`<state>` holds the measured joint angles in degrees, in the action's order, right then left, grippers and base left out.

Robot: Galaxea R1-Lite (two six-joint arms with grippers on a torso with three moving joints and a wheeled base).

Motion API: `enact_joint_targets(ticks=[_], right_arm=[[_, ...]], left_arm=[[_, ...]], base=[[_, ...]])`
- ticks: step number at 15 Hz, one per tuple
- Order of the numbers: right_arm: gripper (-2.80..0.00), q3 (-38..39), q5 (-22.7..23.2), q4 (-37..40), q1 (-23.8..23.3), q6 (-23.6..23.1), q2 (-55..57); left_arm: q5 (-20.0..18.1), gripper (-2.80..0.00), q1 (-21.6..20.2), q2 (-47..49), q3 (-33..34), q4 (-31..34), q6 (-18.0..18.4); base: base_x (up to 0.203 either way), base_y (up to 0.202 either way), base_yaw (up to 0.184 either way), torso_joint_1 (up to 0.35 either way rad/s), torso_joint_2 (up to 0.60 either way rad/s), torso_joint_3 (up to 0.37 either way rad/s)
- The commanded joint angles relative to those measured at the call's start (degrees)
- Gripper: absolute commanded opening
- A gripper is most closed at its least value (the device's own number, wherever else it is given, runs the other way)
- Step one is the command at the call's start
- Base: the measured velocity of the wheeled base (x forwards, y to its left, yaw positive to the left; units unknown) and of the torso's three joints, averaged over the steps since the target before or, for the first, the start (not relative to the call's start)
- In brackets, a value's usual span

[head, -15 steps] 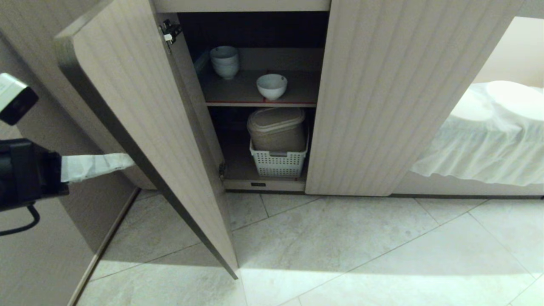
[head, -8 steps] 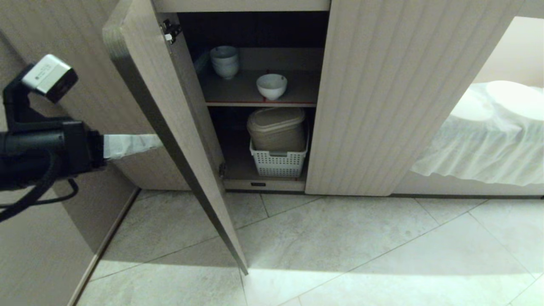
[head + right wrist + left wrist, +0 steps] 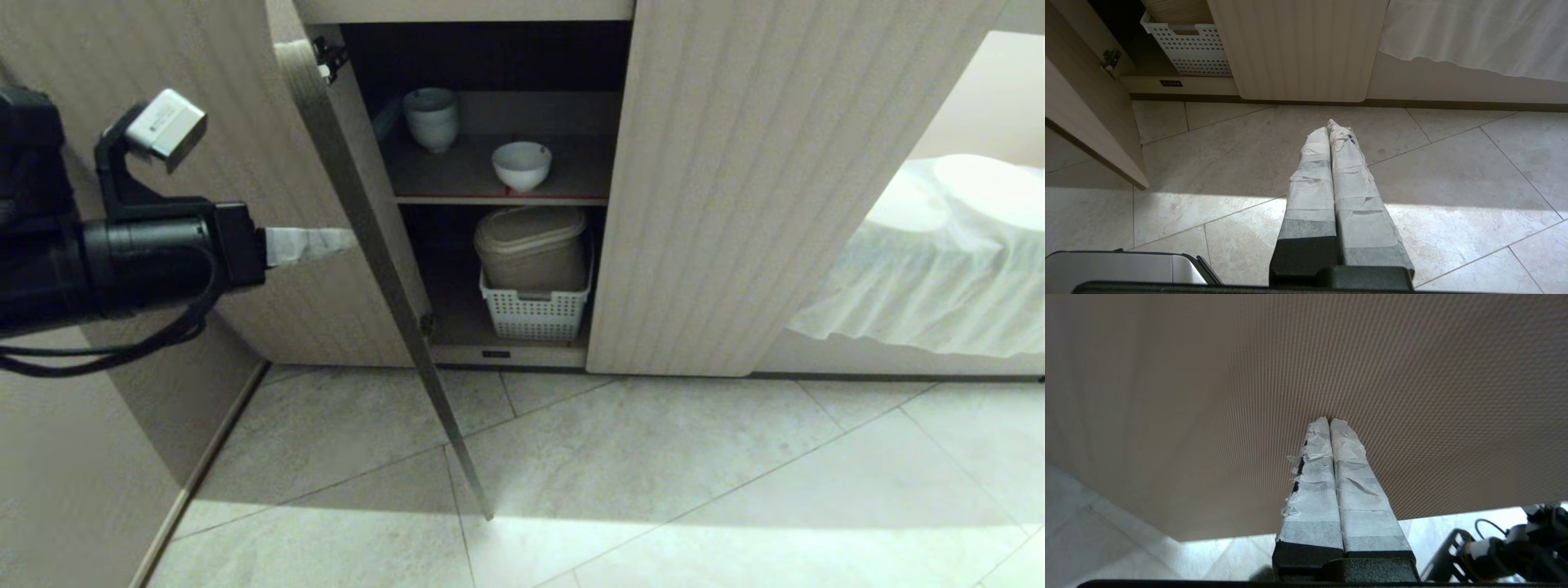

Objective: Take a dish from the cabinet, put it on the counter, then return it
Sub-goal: Close the cabinet door

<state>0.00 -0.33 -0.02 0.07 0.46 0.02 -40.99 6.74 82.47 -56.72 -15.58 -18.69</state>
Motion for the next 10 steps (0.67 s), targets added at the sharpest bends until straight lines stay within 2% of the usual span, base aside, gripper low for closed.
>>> enact_joint_targets(ticks=[1, 3, 4, 10], right_arm=[[-2.80, 0.0, 0.0, -0.1, -0.1, 0.0, 0.0], [-2.80, 0.0, 0.0, -0.1, -0.1, 0.0, 0.0], [-2.80, 0.0, 0.0, 0.0, 0.0, 0.0, 0.0], [-2.80, 0.0, 0.0, 0.0, -0.1, 0.0, 0.0]], left_arm=[[2.8, -2.80, 2.9, 1.9, -0.1, -3.0, -0.2], [10.7, -2.80, 7.7, 4.0, -0.5, -7.2, -0.3], [13.1, -2.80, 9.6, 4.9, -1.0, -9.0, -0.5], [15.8, -2.80, 12.2, 8.8, -7.7, -9.7, -1.8]], base=[[0.000, 0.000, 0.000, 0.000, 0.00, 0.000], [0.000, 0.000, 0.000, 0.000, 0.00, 0.000], [0.000, 0.000, 0.000, 0.000, 0.00, 0.000], [0.000, 0.000, 0.000, 0.000, 0.00, 0.000]])
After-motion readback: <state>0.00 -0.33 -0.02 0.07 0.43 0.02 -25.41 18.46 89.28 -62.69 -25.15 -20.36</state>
